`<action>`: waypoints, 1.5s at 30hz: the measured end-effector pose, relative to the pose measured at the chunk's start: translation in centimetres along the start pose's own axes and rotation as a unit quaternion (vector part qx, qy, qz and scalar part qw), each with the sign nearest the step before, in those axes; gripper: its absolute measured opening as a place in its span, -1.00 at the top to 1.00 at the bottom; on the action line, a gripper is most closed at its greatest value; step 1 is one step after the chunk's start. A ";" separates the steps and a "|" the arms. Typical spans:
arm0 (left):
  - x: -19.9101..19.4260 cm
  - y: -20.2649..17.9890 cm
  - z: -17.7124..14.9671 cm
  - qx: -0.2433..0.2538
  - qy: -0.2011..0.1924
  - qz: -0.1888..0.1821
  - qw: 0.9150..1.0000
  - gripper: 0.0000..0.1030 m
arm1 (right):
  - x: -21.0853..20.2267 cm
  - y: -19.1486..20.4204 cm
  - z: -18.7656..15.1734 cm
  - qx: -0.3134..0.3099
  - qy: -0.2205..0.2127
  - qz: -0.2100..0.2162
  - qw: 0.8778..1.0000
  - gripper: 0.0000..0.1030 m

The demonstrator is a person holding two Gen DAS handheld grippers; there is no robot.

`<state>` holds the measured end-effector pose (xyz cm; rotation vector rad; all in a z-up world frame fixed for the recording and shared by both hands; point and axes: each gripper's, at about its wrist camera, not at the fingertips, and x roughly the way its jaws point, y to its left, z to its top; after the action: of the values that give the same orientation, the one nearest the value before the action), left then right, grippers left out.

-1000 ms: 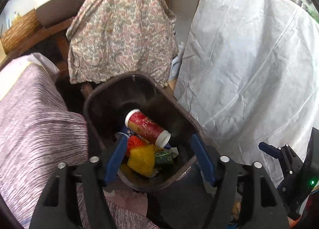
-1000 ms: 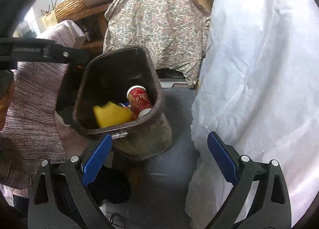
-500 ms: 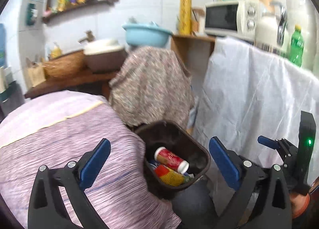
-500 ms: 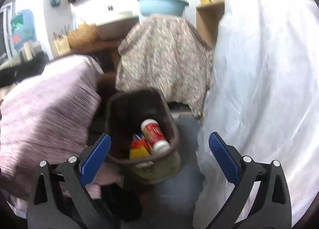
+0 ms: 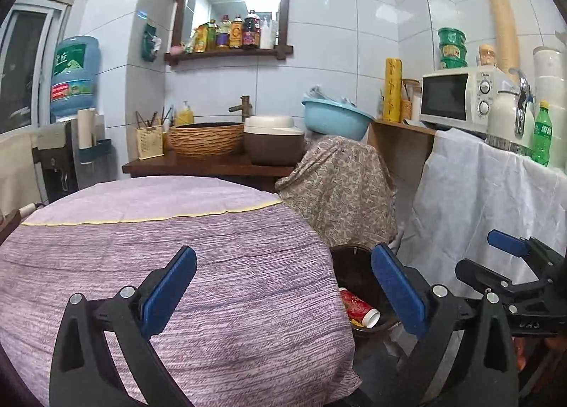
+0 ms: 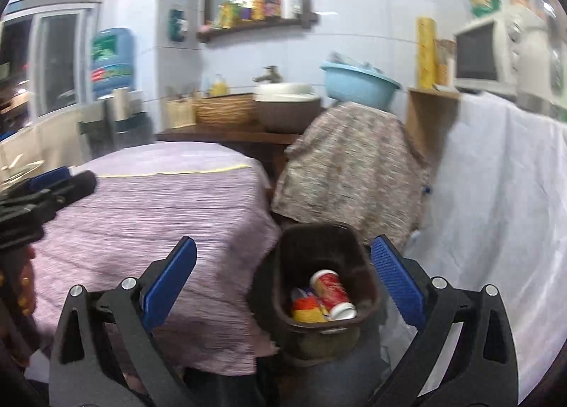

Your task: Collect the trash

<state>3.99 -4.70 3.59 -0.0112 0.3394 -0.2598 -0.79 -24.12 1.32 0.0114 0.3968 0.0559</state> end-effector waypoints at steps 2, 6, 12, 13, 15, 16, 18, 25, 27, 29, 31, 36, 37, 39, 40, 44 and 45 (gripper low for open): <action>-0.7 0.5 -0.3 -0.005 -0.001 0.008 1.000 -0.90 | -1.2 1.3 -0.2 -0.001 -0.011 0.017 1.000 -0.89; -2.2 1.0 -1.0 -0.006 -0.009 0.019 1.000 -0.90 | -2.5 2.9 -0.7 -0.008 -0.017 0.026 0.999 -0.89; -3.3 1.8 -1.8 -0.014 -0.010 0.025 1.000 -0.90 | -4.4 3.6 -1.3 -0.013 -0.034 0.019 0.999 -0.89; -3.4 1.9 -1.8 -0.017 -0.009 0.025 1.000 -0.90 | -4.6 3.7 -1.3 -0.012 -0.035 0.017 0.999 -0.89; -3.5 2.0 -1.7 -0.021 -0.012 0.026 0.999 -0.90 | -4.9 3.4 -1.4 -0.007 -0.036 0.016 0.999 -0.89; -3.6 2.0 -1.8 -0.020 -0.013 0.027 0.999 -0.90 | -5.0 3.2 -1.4 -0.002 -0.037 0.016 0.999 -0.89; -3.6 1.7 -1.8 -0.014 -0.012 0.029 0.999 -0.90 | -5.0 2.9 -1.4 0.003 -0.037 0.016 0.999 -0.89; -3.6 1.3 -1.9 -0.011 -0.011 0.026 1.000 -0.90 | -5.0 2.3 -1.6 0.010 -0.034 0.013 0.999 -0.89; -3.7 1.3 -1.9 -0.012 -0.011 0.026 1.000 -0.90 | -4.9 2.2 -1.6 0.011 -0.033 0.013 0.999 -0.89; -3.8 1.3 -1.9 -0.010 -0.013 0.028 0.999 -0.90 | -4.9 2.2 -1.6 0.013 -0.033 0.013 0.999 -0.89; -3.8 1.3 -1.9 -0.007 -0.013 0.030 0.999 -0.90 | -5.0 2.1 -1.7 0.014 -0.033 0.012 0.999 -0.89; -3.8 1.4 -1.9 -0.006 -0.012 0.029 0.999 -0.90 | -4.9 2.0 -1.7 0.018 -0.033 0.011 0.999 -0.89; -3.8 1.3 -1.9 -0.005 -0.013 0.030 0.999 -0.90 | -4.9 2.0 -1.7 0.017 -0.032 0.010 0.999 -0.89; -3.8 1.3 -1.8 -0.005 -0.014 0.031 0.999 -0.90 | -4.9 2.0 -1.7 0.017 -0.031 0.011 0.999 -0.89; -3.9 1.4 -1.7 -0.006 -0.015 0.031 0.999 -0.90 | -4.9 2.0 -1.7 0.017 -0.031 0.011 0.999 -0.89; -3.9 1.5 -1.7 -0.008 -0.015 0.030 0.999 -0.90 | -4.9 2.0 -1.7 0.017 -0.031 0.010 0.999 -0.89; -3.9 1.5 -1.7 -0.008 -0.015 0.030 0.999 -0.90 | -4.9 2.0 -1.7 0.017 -0.031 0.010 0.999 -0.89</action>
<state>0.24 -2.21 3.19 -0.0208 0.3112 -0.1970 -6.05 -22.40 1.70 0.0503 0.3353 0.0692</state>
